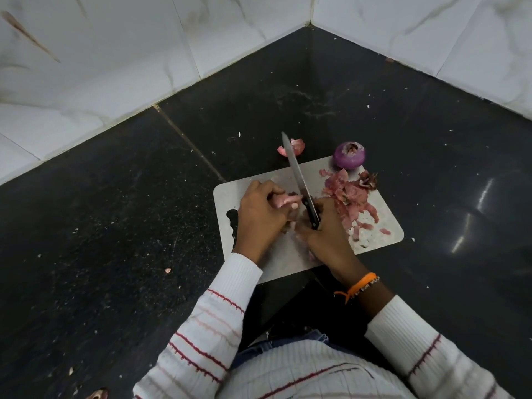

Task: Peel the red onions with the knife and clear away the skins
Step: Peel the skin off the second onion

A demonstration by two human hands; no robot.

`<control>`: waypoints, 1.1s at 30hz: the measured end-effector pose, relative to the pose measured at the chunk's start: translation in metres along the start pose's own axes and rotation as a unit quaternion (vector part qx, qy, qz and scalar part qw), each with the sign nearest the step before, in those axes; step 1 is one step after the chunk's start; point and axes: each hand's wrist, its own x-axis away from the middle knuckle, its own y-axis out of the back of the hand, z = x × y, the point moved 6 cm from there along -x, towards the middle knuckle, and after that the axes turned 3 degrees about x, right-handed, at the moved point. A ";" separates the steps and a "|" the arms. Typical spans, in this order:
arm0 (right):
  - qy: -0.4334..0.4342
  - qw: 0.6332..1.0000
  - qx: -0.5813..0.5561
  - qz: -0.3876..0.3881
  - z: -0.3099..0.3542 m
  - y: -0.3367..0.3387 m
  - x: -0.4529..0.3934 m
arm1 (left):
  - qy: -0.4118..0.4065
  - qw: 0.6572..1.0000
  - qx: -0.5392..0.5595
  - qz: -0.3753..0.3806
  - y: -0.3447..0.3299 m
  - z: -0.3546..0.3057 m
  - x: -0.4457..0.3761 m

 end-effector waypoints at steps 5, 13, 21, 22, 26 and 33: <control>0.015 1.000 -0.012 -0.010 0.006 -0.012 -0.011 | 0.028 0.998 0.041 -0.025 0.006 0.011 -0.007; -0.011 0.999 -0.033 -0.029 0.004 0.001 -0.007 | 0.065 0.992 0.089 -0.065 0.008 0.023 -0.004; -0.017 0.995 -0.074 -0.068 0.009 0.022 -0.002 | -0.001 0.995 0.096 -0.009 0.009 0.004 0.001; -0.011 0.995 -0.070 -0.072 0.010 0.023 -0.002 | 0.000 0.992 0.129 0.010 0.008 -0.002 0.003; 0.020 0.995 -0.057 -0.076 0.014 0.026 0.001 | 0.028 0.986 0.134 0.097 -0.009 -0.008 0.008; 0.010 0.997 -0.050 -0.064 0.011 0.028 0.002 | 0.016 0.988 0.130 0.085 -0.013 -0.008 0.011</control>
